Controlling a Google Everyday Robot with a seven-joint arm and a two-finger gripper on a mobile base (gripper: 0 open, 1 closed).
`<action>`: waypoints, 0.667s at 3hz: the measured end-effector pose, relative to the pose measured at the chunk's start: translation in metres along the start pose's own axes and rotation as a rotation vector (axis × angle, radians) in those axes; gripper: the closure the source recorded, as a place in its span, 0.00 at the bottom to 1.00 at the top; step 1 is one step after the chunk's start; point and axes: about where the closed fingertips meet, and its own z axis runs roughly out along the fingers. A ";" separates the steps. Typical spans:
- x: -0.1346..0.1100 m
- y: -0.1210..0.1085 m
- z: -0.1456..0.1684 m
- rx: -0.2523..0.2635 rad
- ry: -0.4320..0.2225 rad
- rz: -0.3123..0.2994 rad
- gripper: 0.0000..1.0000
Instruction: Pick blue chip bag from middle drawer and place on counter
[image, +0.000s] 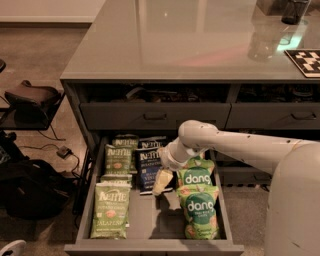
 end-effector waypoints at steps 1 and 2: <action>-0.011 -0.016 0.017 0.021 -0.040 -0.038 0.00; -0.023 -0.038 0.036 0.046 -0.069 -0.068 0.00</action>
Offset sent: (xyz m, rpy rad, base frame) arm 0.0724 0.0539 -0.0270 0.0917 -0.1371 0.0401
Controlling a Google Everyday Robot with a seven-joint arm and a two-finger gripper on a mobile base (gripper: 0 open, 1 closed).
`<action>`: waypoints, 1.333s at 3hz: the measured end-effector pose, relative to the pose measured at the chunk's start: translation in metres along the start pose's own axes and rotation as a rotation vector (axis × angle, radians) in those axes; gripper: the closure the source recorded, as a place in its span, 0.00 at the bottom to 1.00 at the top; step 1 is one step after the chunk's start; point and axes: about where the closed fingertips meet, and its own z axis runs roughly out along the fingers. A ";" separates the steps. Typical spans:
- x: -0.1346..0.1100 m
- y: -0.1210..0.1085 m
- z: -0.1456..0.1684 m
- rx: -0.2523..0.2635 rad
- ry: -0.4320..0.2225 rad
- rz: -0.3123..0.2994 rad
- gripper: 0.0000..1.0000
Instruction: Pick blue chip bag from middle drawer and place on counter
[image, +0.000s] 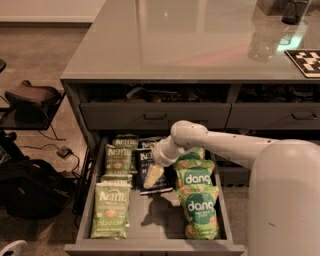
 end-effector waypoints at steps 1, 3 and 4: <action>0.004 -0.015 0.016 0.027 -0.056 0.019 0.00; 0.025 -0.029 0.050 0.050 -0.107 0.052 0.00; 0.041 -0.036 0.071 0.030 -0.071 0.076 0.00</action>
Offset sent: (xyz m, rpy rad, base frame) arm 0.0369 -0.0008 -0.0536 0.1796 -0.0444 -0.1043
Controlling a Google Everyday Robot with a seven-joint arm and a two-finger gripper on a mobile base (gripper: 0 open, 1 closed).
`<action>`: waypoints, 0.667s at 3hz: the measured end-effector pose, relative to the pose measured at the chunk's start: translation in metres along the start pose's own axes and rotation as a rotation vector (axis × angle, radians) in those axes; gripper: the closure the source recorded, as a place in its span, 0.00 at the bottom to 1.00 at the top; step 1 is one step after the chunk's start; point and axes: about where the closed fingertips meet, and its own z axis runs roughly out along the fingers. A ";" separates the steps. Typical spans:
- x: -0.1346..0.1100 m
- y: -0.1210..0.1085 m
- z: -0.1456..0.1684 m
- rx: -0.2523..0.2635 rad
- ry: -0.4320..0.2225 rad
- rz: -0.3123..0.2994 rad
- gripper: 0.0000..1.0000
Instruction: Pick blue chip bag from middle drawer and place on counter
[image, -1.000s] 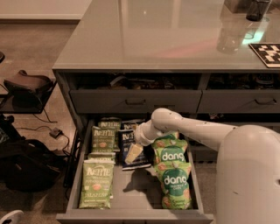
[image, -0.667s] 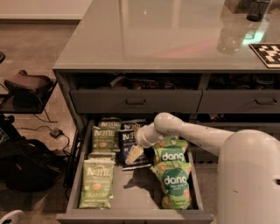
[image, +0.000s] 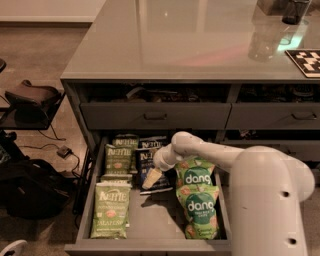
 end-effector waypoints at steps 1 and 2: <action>0.018 -0.005 0.019 -0.024 0.032 0.022 0.00; 0.037 -0.008 0.028 -0.025 0.062 0.040 0.00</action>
Offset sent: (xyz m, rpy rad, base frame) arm 0.0134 -0.0257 -0.0639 -0.0886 0.0657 -0.0380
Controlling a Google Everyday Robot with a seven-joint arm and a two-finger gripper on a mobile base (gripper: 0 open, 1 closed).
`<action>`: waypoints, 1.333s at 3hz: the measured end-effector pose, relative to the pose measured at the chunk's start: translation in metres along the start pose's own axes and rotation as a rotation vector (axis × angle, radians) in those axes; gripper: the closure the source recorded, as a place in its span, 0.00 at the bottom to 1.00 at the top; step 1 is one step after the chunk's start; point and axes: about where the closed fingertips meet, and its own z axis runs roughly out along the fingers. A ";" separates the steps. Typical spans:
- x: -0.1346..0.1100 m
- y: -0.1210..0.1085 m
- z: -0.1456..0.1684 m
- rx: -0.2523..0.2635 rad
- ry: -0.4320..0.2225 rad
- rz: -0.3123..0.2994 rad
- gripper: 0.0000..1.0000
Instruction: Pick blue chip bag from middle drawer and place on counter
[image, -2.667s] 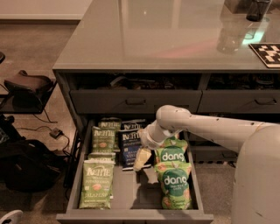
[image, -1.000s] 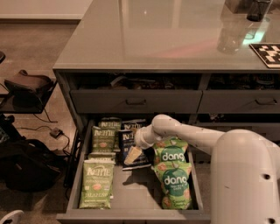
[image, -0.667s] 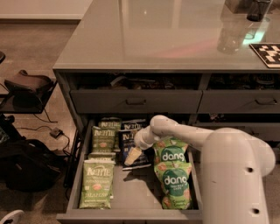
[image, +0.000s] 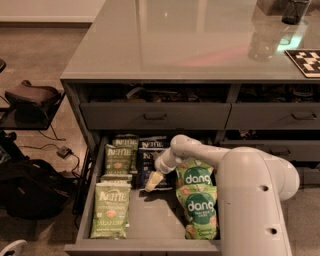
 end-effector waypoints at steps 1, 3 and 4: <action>0.001 0.000 0.001 0.000 0.002 0.001 0.17; 0.001 0.000 0.001 0.000 0.002 0.001 0.63; 0.001 0.000 0.000 0.000 0.002 0.001 0.87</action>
Offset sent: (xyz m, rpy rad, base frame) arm 0.0001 -0.0007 -0.0014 -0.0018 0.0012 -0.0009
